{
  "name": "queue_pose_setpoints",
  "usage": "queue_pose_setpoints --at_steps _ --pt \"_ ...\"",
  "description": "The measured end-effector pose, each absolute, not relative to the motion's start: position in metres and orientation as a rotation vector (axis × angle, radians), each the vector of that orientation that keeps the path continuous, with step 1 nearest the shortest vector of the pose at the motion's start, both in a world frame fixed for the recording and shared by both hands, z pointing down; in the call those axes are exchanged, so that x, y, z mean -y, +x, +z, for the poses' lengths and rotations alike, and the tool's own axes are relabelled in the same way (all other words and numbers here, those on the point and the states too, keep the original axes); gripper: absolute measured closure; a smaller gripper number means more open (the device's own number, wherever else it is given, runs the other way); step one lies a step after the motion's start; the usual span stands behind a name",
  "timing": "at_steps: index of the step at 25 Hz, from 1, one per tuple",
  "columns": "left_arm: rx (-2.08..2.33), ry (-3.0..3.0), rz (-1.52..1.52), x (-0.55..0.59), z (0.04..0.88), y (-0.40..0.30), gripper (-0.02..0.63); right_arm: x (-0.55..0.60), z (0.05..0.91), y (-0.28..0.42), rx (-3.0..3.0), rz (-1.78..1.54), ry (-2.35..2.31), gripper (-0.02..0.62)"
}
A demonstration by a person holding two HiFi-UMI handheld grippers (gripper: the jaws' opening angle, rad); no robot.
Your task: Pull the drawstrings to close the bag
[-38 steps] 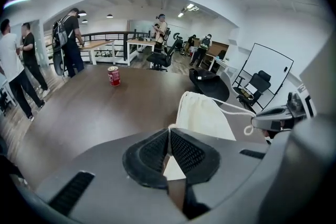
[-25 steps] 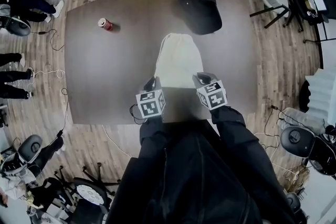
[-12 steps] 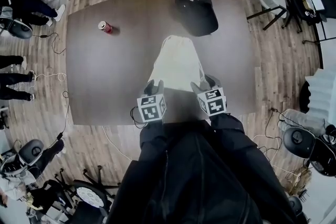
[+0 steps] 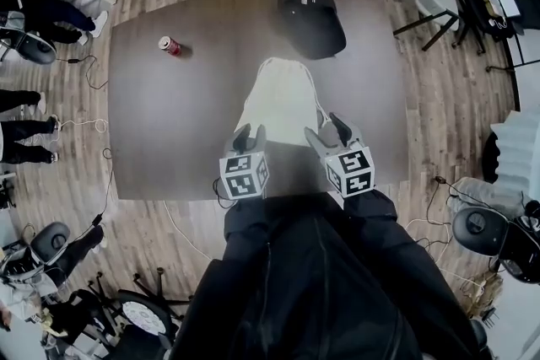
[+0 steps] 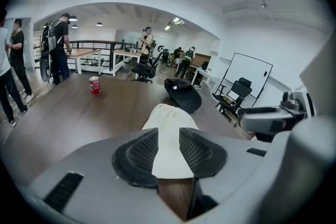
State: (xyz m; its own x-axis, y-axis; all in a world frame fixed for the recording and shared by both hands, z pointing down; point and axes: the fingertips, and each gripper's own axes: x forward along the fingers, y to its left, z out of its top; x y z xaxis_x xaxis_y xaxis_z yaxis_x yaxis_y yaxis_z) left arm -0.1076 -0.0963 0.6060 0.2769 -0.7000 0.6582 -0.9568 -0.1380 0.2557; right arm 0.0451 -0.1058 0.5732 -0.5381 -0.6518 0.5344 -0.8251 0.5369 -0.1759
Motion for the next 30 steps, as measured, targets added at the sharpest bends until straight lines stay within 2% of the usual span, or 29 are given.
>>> queue_pose_setpoints --at_steps 3,7,13,19,30 --pt "1.519 1.985 0.418 0.107 0.565 -0.097 0.468 0.114 0.522 0.039 2.511 0.549 1.251 0.330" --pt "1.593 2.092 0.275 0.116 0.497 -0.085 0.509 0.120 0.454 0.039 2.673 0.505 1.304 0.387" --pt "1.656 2.244 0.147 0.123 0.409 -0.067 0.552 0.125 0.381 0.041 2.782 0.372 1.372 0.530" --pt "1.685 2.320 0.132 0.121 0.366 -0.052 0.565 0.119 0.345 0.039 2.778 0.267 1.391 0.569" --pt "1.713 2.415 0.142 0.111 0.328 -0.030 0.574 0.107 0.309 0.041 2.770 0.114 1.416 0.572"
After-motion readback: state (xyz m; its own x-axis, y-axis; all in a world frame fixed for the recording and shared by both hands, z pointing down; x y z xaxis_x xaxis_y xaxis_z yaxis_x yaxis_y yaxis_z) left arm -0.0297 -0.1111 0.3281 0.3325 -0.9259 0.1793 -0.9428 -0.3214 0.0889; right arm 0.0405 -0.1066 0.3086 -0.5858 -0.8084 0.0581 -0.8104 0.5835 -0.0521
